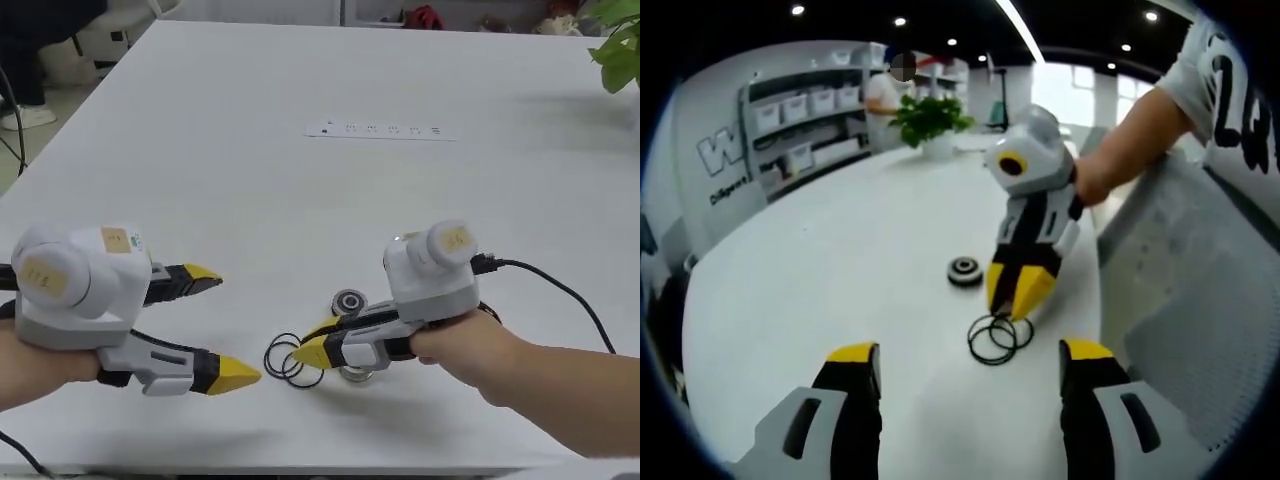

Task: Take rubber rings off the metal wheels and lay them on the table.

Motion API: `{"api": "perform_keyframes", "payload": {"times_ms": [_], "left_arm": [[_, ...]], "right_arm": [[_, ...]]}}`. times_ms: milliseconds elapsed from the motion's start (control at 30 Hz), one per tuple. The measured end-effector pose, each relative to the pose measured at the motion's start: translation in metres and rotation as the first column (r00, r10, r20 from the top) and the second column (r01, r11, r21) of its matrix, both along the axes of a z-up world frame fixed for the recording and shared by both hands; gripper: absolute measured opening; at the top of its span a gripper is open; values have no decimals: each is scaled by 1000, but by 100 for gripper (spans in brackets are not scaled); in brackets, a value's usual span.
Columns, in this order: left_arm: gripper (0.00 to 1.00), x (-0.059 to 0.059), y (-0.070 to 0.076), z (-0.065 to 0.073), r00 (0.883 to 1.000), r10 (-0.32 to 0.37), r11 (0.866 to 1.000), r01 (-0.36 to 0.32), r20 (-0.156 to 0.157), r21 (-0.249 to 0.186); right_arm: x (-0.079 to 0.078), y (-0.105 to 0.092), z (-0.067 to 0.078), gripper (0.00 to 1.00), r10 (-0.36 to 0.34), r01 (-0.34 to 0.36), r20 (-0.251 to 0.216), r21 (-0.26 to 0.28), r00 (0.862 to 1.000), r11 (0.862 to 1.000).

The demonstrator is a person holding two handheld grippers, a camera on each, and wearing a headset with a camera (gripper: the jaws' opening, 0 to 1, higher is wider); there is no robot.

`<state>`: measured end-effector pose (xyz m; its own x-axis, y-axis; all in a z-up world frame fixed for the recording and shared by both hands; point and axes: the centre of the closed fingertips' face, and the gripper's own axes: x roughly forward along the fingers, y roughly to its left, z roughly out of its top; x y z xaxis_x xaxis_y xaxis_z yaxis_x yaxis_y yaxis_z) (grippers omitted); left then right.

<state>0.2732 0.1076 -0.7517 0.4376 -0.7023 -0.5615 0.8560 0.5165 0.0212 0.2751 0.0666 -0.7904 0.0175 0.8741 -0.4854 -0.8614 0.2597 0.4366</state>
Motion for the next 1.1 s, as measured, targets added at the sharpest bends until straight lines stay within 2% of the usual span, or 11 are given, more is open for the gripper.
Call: {"api": "perform_keyframes", "payload": {"times_ms": [267, 600, 767, 1100], "left_arm": [[74, 1, -1, 0, 1000, -4, 1000, 4, 1, 4], [73, 5, -4, 4, 1000, -8, 1000, 8, 0, -2], [70, 8, -5, 9, 1000, -12, 1000, 12, 12, -9], [70, 19, -9, 13, 1000, -3, 1000, 3, 16, -10]], "right_arm": [[2, -3, 4, 17, -3, 3, 18, 1, 1000, 1000], [16, -13, 17, 18, -44, 43, 38, 29, 998, 999], [23, -20, 22, 18, -72, 70, 46, 40, 996, 997], [35, -34, 29, 18, -120, 116, 63, 51, 991, 992]]}}
